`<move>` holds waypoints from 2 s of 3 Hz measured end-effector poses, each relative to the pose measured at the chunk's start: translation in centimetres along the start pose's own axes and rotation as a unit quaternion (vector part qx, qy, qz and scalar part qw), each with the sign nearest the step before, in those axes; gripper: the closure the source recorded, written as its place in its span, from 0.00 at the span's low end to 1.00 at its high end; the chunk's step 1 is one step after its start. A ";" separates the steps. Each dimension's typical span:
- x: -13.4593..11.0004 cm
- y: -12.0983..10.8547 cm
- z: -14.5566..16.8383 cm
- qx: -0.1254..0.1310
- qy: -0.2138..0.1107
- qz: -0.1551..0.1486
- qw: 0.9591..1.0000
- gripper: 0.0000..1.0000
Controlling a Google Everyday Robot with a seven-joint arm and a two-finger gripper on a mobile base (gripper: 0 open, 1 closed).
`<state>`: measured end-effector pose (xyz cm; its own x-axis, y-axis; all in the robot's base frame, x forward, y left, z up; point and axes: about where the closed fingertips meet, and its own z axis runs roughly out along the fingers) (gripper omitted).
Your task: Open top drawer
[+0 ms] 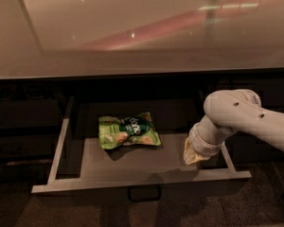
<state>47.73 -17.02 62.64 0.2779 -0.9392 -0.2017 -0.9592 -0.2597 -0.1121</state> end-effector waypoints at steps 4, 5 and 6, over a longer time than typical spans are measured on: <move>0.1 -0.5 0.0 -0.010 -0.015 0.002 1.000 0.00; -0.1 -1.6 -1.0 -0.012 -0.025 0.005 1.000 0.00; -2.1 -2.0 -4.6 0.010 -0.016 0.000 1.000 0.00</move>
Offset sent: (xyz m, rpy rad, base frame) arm 0.0000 0.0000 0.0000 0.0000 0.0000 0.0000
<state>48.82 -15.52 67.79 0.2794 -0.9315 -0.2328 -0.9581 -0.2547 -0.1310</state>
